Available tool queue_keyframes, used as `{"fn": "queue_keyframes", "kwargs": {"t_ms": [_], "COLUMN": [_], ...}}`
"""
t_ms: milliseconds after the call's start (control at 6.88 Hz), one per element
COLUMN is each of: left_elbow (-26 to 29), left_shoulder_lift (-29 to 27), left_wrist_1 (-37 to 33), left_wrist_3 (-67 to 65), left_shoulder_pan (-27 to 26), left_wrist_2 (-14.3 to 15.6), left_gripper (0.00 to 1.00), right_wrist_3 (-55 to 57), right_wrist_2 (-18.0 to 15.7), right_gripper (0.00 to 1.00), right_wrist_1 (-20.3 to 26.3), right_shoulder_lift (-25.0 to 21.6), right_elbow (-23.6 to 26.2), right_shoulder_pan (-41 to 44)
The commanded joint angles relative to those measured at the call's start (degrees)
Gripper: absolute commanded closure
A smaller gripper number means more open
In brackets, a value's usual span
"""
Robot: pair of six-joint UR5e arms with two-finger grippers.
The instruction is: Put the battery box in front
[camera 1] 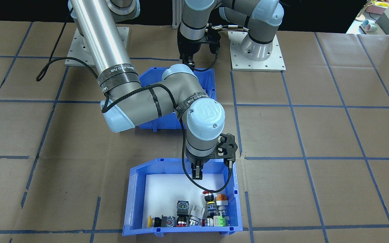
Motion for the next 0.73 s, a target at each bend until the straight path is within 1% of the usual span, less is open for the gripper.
{"fn": "queue_keyframes", "kwargs": {"t_ms": [0, 145, 291, 436, 581], "left_elbow": [-1.2, -2.2, -4.1, -4.5, -4.6], "left_shoulder_lift": [-0.6, -1.4, -3.5, -5.4, -6.0], "left_wrist_1": [1.1, 3.4, 8.3, 11.4, 11.6], "left_wrist_3": [-1.3, -1.4, -1.9, -3.0, -3.1], "left_shoulder_pan": [-1.4, -1.4, -1.5, -1.6, -1.9], "left_wrist_2": [0.5, 0.8, 0.8, 0.8, 0.7], "left_gripper": [0.01, 0.01, 0.02, 0.03, 0.14], "right_wrist_3": [-0.1, -0.2, -0.2, -0.2, -0.2], "right_wrist_2": [-0.4, -2.4, -2.4, -2.5, -2.5], "right_gripper": [0.76, 0.91, 0.93, 0.94, 0.94], "right_wrist_1": [0.4, 0.4, 0.4, 0.4, 0.9], "right_shoulder_lift": [-0.5, -0.5, -0.9, -2.1, -3.5], "right_elbow": [-0.4, -0.5, -0.8, -0.9, -1.0], "right_shoulder_pan": [0.0, 0.2, 0.0, -0.1, -0.3]}}
